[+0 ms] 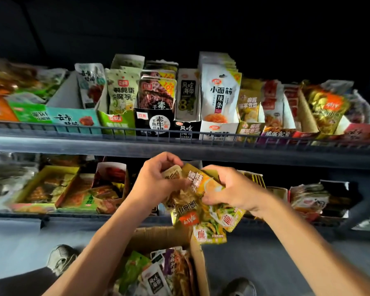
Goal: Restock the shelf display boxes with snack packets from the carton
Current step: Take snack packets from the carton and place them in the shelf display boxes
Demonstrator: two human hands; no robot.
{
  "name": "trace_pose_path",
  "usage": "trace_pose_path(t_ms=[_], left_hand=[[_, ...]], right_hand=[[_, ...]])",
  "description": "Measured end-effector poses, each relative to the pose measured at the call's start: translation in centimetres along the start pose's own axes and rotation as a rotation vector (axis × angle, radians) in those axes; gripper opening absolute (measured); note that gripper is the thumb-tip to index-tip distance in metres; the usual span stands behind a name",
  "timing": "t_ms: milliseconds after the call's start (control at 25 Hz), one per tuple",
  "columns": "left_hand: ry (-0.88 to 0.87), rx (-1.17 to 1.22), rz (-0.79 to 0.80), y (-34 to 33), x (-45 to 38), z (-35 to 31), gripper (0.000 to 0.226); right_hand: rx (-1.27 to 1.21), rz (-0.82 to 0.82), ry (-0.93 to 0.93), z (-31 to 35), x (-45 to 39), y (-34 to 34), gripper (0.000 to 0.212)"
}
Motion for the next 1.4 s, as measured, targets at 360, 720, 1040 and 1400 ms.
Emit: trace_pose_path(t_ms=[360,720,1040,1400], left_hand=[[0.082,0.227,0.069,-0.4,-0.5,1.7,0.027],[-0.033,0.278,0.302,-6.7,-4.5,-4.3,0.037],[0.109,0.474,-0.069,-6.8,-9.2,-6.1,0.022],[0.195,0.689,-0.209,-5.8,-10.9,-6.0,0.012]], right_hand=[[-0.651,-0.38,0.008,-2.3,1.2,4.9,0.039],[-0.709,-0.365,0.14,-0.4,0.5,5.2,0.035],[-0.542,-0.744,0.439,6.5,-0.9,17.6,0.033],[0.004,-0.812,0.386,8.1,-7.2,23.2,0.024]])
Point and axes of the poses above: each hand's wrist, its own x-axis away from the middle knuckle, its own y-axis out of the back of the hand, z = x × y, the point moved 6 cm from there along -x, towards the middle knuckle, and after that the axes turned 11 degrees about -x, right-handed, at the moved point
